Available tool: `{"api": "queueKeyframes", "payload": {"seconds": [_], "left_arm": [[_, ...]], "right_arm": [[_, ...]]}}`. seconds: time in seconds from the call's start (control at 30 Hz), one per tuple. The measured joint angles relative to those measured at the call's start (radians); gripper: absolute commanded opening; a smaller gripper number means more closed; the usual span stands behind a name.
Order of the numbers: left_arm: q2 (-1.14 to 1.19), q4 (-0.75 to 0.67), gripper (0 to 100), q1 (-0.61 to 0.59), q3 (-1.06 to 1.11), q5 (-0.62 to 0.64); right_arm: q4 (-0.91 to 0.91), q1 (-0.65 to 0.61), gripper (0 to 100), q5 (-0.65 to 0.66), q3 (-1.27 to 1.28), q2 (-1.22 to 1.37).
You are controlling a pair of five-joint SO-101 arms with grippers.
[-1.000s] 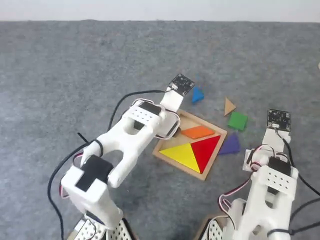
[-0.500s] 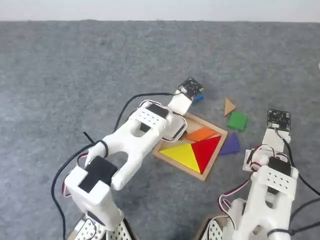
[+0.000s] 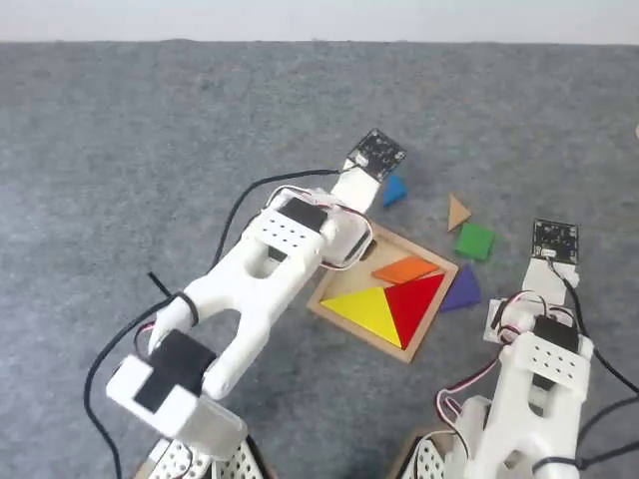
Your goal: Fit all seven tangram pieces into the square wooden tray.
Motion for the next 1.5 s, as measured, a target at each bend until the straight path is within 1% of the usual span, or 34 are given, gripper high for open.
{"api": "queueKeyframes", "payload": {"seconds": [0.07,0.2,0.37,0.57,0.63,0.77,0.9,1.17,1.23,1.3,1.37,1.5], "left_arm": [[-0.005,0.005,32,0.034,0.000,-0.002],[0.000,0.005,32,0.109,0.000,-0.003],[0.094,0.005,32,0.175,-0.035,-0.003],[0.242,0.006,32,0.173,-0.137,0.003],[0.265,0.035,32,0.158,-0.178,0.002],[0.282,0.051,32,0.106,-0.213,-0.008],[0.311,0.051,32,0.078,-0.232,-0.029],[0.324,0.087,32,0.077,-0.264,-0.046],[0.331,0.097,32,0.077,-0.273,-0.080],[0.353,0.095,30,0.077,-0.281,-0.104],[0.364,0.112,25,0.077,-0.299,-0.124],[0.404,0.186,18,0.092,-0.367,-0.164]], "right_arm": [[0.000,0.000,31.3,0.000,0.000,0.000],[0.000,0.000,31.3,0.000,0.000,0.000],[-0.003,0.025,31.3,-0.002,0.000,0.000],[-0.003,0.025,31.3,-0.002,0.000,0.000],[-0.003,0.025,31.3,-0.002,0.000,0.000],[-0.003,0.025,31.3,-0.002,0.000,0.000],[-0.003,0.025,31.3,-0.002,0.000,0.000],[-0.003,0.025,31.3,-0.002,0.000,0.000],[-0.003,0.025,31.3,-0.002,0.000,0.000],[-0.003,0.025,31.3,-0.002,0.000,0.000],[-0.003,0.025,31.3,-0.002,0.000,0.000],[-0.003,0.025,31.3,-0.002,0.000,0.000]]}}
